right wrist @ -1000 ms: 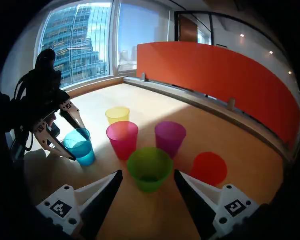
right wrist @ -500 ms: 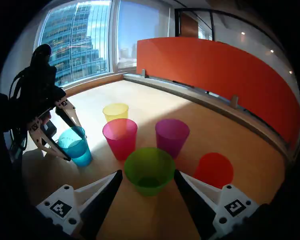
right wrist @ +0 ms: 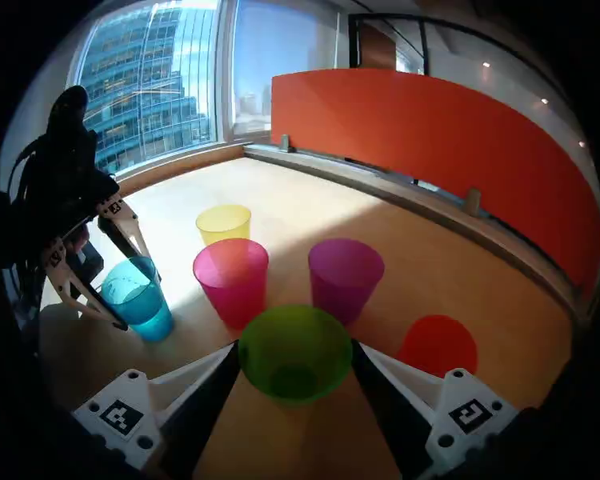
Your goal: Pour water
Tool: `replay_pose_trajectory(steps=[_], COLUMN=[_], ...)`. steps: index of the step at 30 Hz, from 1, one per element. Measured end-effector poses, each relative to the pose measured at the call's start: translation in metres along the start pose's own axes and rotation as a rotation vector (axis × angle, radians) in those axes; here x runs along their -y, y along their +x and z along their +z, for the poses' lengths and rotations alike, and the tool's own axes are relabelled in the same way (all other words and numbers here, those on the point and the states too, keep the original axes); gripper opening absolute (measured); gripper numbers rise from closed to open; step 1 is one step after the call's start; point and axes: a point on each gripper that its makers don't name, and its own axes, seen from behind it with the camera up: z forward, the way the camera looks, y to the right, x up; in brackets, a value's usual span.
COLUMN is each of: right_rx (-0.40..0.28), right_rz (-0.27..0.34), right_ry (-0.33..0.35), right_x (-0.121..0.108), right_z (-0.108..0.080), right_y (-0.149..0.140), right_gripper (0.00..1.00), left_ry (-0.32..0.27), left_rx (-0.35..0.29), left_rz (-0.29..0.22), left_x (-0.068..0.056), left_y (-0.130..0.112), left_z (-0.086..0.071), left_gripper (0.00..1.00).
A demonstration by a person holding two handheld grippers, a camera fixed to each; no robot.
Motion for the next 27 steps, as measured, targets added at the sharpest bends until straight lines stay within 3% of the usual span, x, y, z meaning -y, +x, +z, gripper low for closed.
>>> replay_pose_trajectory(steps=[9,17,27], right_rx=[-0.003,-0.045,-0.111], right_rz=[-0.002,-0.004,-0.023], right_ry=[0.001,0.004,-0.010], right_x=[0.001,0.006,0.014], right_z=[-0.002,-0.016,-0.043], right_y=[-0.001,0.014,0.036], right_gripper=[0.94,0.94,0.94], left_ry=[0.004,0.017,0.066], left_rx=[-0.002,-0.023,-0.117], left_rz=[-0.006,-0.010,-0.017], left_x=[0.001,-0.001,0.000], left_y=[0.000,0.004,0.033], left_z=[-0.002,-0.008,-0.034], left_gripper=[0.85,0.84,0.85])
